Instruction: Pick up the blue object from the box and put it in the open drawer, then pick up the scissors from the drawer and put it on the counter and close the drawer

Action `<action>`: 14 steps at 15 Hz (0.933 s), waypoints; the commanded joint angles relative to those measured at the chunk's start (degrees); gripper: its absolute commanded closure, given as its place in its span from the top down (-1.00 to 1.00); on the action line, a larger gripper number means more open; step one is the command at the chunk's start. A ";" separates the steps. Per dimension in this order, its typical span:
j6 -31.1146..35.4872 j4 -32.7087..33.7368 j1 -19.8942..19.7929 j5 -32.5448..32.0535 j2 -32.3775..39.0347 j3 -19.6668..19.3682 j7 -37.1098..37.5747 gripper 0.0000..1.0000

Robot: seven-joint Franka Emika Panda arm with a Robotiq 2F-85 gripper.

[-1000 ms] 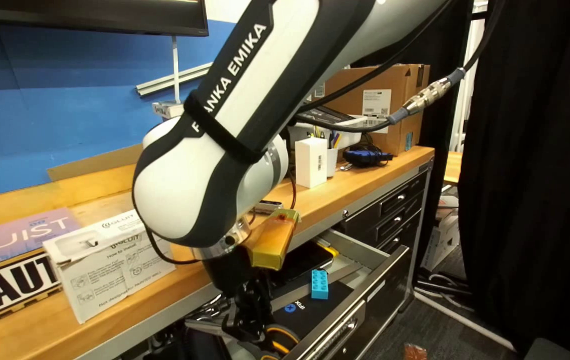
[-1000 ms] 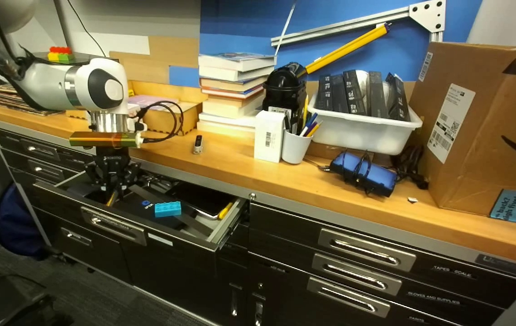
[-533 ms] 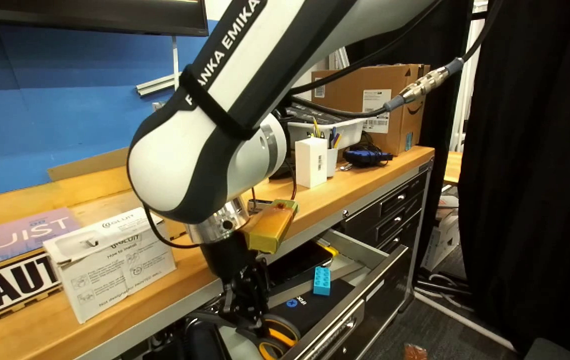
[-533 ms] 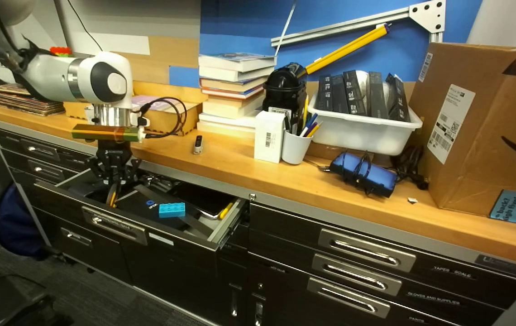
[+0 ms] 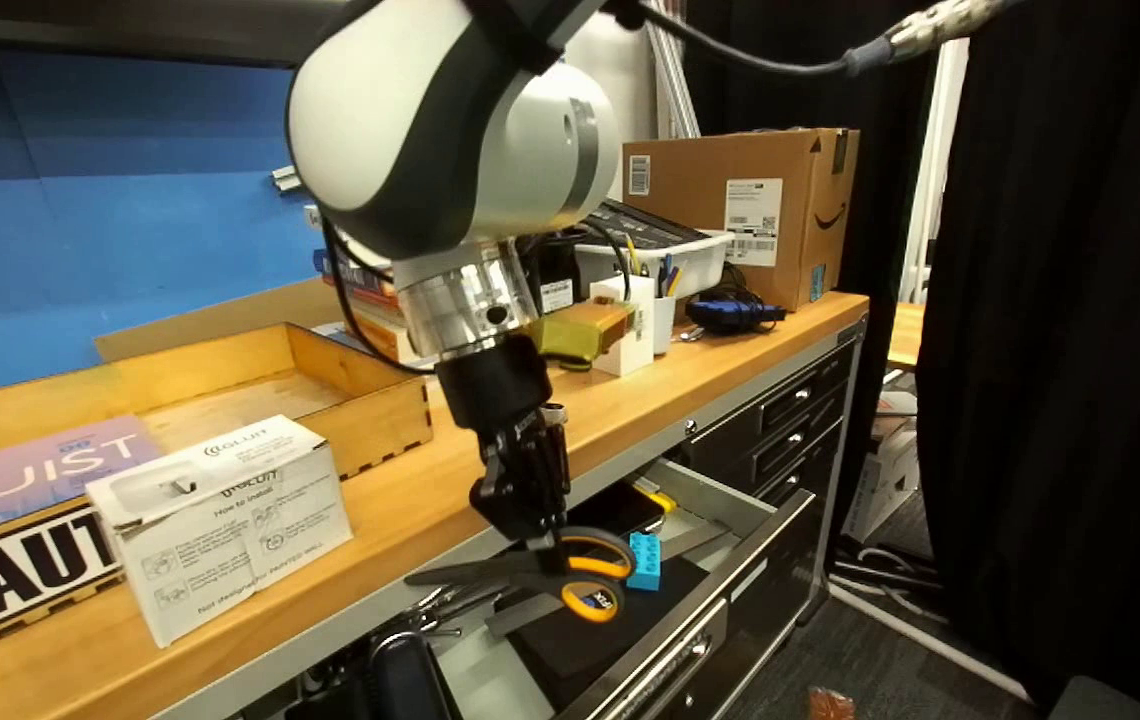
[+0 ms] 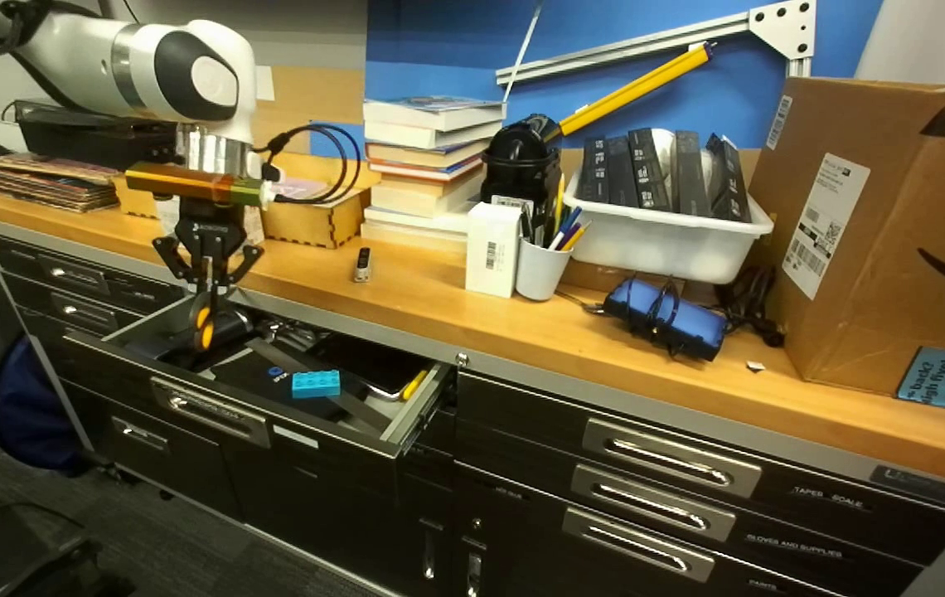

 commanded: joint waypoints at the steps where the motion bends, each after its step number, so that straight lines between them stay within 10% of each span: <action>1: -1.95 -0.54 -1.48 3.54 -6.59 -1.35 -3.03 -0.88; 8: 5.36 4.29 -1.88 9.16 -6.48 -4.38 2.70 -0.88; 14: 17.29 5.66 -1.17 -0.48 -3.48 -5.25 21.74 -0.88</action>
